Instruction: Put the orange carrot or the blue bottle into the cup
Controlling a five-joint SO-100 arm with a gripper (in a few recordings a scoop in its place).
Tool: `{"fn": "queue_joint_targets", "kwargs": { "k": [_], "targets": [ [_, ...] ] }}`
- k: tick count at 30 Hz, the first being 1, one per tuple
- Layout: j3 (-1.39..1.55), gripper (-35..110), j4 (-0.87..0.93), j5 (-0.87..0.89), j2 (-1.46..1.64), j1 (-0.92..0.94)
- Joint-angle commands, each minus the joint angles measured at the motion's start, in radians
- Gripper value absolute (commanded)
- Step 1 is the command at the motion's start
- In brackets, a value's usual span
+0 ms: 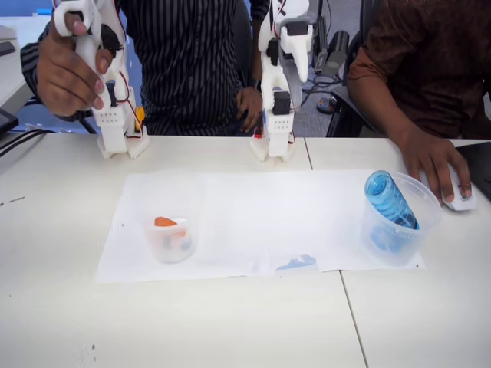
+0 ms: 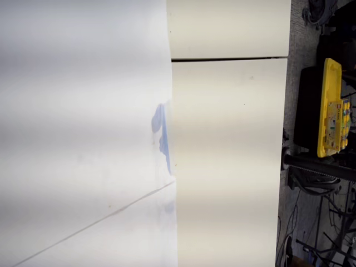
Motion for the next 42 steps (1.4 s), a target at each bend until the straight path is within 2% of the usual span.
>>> {"fn": "queue_joint_targets", "kwargs": {
  "k": [1,5,12,16,28,42],
  "targets": [
    [0.097,42,-0.133,-0.092,0.071,0.0],
    [0.229,42,-0.256,-0.166,0.097,0.035],
    [0.425,42,-0.431,-0.16,0.089,0.232],
    [0.543,42,-0.485,-0.164,0.101,0.239],
    [0.752,42,-0.531,-0.161,0.103,0.123],
    [0.853,42,-0.52,-0.16,0.103,0.118]
  ]
}}
